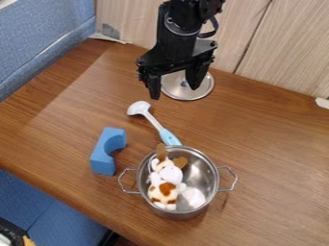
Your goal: Remove the white toy from the silver dish and put it on the upper side of the table
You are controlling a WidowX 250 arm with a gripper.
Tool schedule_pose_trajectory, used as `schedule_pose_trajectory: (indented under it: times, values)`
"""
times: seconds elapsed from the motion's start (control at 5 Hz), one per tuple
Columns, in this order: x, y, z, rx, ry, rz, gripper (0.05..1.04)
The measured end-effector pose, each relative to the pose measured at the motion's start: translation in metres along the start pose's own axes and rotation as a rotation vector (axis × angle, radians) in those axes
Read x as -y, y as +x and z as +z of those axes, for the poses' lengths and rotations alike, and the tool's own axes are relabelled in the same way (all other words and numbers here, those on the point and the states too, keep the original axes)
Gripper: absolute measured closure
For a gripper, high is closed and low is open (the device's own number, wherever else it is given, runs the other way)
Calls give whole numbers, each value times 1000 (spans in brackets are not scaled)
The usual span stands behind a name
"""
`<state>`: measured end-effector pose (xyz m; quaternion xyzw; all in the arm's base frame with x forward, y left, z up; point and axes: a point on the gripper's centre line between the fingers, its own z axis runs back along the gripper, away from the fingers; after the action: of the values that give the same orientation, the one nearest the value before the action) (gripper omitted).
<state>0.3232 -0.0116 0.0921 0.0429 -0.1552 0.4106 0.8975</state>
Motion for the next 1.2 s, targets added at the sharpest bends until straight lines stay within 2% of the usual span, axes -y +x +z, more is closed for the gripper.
schedule_pose_trajectory:
  times: [0.4, 0.6, 0.8, 1.0, 1.2]
  values:
    - [-4, -9, -7, -22, 25, -16, 83]
    - [-6, -17, 8, -1, -5, -38, 83]
    - [-15, -32, 21, 12, -25, -86, 83]
    - [-21, -57, 24, -1, -32, -167, 83]
    - [-30, -77, 17, -16, -1, -237, 83]
